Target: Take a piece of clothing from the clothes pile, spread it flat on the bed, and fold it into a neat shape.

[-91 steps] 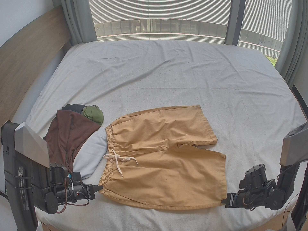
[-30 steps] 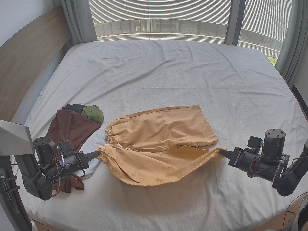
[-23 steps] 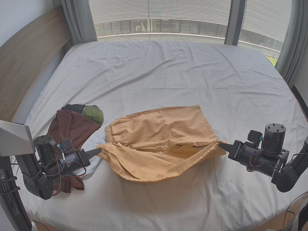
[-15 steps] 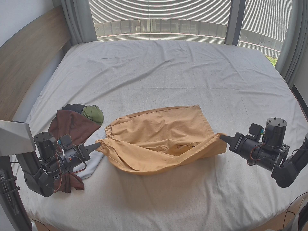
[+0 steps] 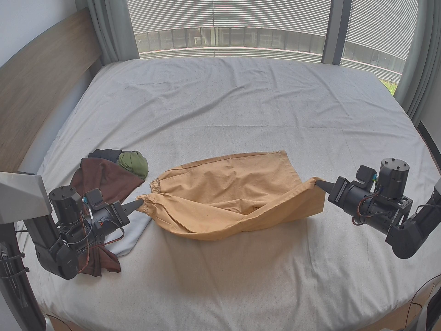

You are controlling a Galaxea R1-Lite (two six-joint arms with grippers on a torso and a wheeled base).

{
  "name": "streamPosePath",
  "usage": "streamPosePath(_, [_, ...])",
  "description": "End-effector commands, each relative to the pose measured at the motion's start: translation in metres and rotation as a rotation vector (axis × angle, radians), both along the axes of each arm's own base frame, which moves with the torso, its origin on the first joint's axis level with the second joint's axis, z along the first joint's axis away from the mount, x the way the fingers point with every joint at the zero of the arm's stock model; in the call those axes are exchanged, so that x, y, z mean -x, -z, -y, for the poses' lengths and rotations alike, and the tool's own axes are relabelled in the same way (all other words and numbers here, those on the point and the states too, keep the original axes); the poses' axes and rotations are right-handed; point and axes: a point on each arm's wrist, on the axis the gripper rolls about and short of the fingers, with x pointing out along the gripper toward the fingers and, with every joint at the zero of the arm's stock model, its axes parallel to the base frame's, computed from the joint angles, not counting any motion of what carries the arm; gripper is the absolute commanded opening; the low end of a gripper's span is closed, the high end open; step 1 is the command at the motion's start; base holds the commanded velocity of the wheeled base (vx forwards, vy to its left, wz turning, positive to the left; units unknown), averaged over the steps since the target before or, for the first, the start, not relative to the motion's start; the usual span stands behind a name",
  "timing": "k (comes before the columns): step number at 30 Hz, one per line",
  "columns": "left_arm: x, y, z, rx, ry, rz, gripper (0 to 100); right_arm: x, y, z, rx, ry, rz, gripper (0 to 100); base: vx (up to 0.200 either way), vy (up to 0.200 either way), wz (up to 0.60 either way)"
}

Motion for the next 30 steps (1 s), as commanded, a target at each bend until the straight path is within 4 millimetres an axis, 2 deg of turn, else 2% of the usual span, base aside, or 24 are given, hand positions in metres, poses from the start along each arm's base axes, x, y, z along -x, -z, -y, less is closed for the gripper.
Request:
streamPosePath(1, [-0.001,0.001,0.000,0.001,0.001,0.000,0,-0.005,-0.001,-0.001,-0.003,0.001,0.009,0,0.000,0.000,0.00])
streamPosePath(30, [-0.013,0.002,0.001,0.043,-0.067,-0.007,0,-0.063,-0.013,-0.002,-0.023,0.033,0.085,0,0.000,0.000,0.00])
